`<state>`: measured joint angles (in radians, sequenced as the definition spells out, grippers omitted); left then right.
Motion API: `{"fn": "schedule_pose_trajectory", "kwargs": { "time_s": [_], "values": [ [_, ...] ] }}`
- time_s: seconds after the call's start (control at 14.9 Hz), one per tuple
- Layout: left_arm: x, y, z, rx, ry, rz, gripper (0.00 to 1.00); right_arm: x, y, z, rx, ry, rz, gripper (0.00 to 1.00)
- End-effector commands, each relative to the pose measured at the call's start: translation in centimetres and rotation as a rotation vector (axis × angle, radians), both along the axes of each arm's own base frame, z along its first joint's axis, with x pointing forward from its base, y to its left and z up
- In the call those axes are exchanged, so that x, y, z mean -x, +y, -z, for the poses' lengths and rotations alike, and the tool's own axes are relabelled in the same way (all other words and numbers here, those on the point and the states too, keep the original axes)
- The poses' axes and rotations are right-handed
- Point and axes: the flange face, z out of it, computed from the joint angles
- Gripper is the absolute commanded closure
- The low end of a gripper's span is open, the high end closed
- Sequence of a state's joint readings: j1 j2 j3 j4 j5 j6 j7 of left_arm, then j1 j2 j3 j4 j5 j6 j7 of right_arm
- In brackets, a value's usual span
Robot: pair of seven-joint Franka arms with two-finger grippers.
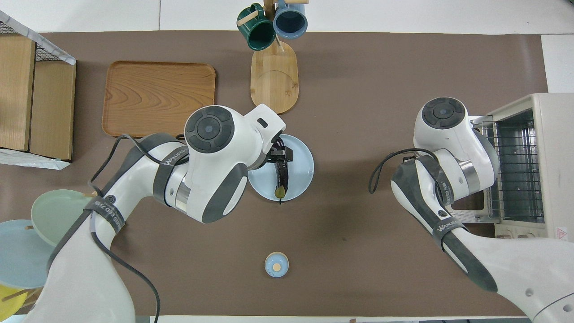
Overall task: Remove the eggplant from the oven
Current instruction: 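Reach the left gripper to the eggplant while the right gripper withdraws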
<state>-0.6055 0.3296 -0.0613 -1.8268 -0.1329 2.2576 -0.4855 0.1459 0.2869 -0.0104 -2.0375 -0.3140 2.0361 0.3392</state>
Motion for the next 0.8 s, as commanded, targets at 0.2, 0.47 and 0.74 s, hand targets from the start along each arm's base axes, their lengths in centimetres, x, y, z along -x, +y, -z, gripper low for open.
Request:
{"fn": "schedule_pose_trajectory", "kwargs": {
  "time_s": [0.2,0.47,0.74],
  "values": [
    [0.0,-1.3,2.8,0.010,-0.018,0.002,0.00,-0.6,-3.0,-3.7,0.022,-0.012,-0.133,0.94],
    [0.6,-2.1,5.0,0.008,-0.021,0.012,0.00,-0.3,-6.4,-10.1,0.023,0.003,-0.166,0.94],
    [1.0,-1.9,5.5,-0.003,-0.010,0.014,0.03,0.5,-9.1,-13.9,0.014,0.024,-0.195,0.93]
  ]
}}
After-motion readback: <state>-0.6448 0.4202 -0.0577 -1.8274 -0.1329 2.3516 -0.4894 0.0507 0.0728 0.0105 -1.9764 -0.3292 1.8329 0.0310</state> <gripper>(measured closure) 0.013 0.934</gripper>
